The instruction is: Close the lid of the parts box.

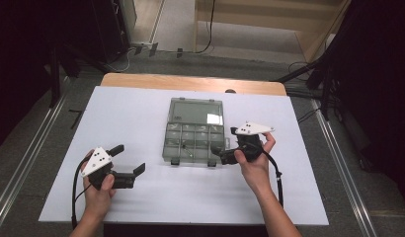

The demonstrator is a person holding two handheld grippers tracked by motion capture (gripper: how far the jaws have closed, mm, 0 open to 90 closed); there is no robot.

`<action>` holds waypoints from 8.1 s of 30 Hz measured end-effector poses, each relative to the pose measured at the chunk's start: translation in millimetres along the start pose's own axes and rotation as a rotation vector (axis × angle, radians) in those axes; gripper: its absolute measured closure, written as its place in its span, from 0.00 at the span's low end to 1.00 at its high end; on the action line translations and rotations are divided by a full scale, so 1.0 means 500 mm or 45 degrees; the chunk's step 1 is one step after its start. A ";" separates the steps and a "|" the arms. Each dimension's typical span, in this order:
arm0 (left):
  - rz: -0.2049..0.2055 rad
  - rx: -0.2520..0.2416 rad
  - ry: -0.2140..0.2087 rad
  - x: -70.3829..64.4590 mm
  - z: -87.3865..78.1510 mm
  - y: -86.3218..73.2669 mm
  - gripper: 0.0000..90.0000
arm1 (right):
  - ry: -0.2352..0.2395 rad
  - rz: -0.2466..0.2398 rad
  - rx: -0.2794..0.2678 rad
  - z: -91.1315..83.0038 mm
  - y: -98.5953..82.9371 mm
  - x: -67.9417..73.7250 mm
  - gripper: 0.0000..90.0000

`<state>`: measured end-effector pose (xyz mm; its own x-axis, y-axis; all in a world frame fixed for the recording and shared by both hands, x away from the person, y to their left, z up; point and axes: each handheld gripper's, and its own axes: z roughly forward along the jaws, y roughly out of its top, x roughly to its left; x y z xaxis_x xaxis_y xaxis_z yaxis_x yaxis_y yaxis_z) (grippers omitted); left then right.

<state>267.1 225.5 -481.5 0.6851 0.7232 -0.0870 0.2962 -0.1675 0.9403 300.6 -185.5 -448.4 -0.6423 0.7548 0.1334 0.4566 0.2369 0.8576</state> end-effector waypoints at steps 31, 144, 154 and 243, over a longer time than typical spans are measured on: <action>-0.004 0.053 -0.088 -0.003 0.171 0.061 0.00 | -0.066 0.126 -0.026 0.017 -0.002 -0.077 0.00; -0.578 0.420 0.005 0.125 0.421 0.105 0.34 | -0.046 0.664 0.151 0.216 -0.009 -0.214 0.46; -0.584 0.403 -0.031 0.124 0.418 0.105 0.37 | 0.013 0.680 0.150 0.216 -0.009 -0.213 0.49; -0.221 0.111 0.043 0.115 0.329 0.154 0.93 | -0.214 0.267 -0.055 0.129 0.076 -0.181 0.95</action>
<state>438.6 144.0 -468.4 0.5966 0.7679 -0.2331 0.4655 -0.0946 0.8800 415.6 -205.6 -460.0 -0.4233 0.8765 0.2292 0.5401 0.0410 0.8406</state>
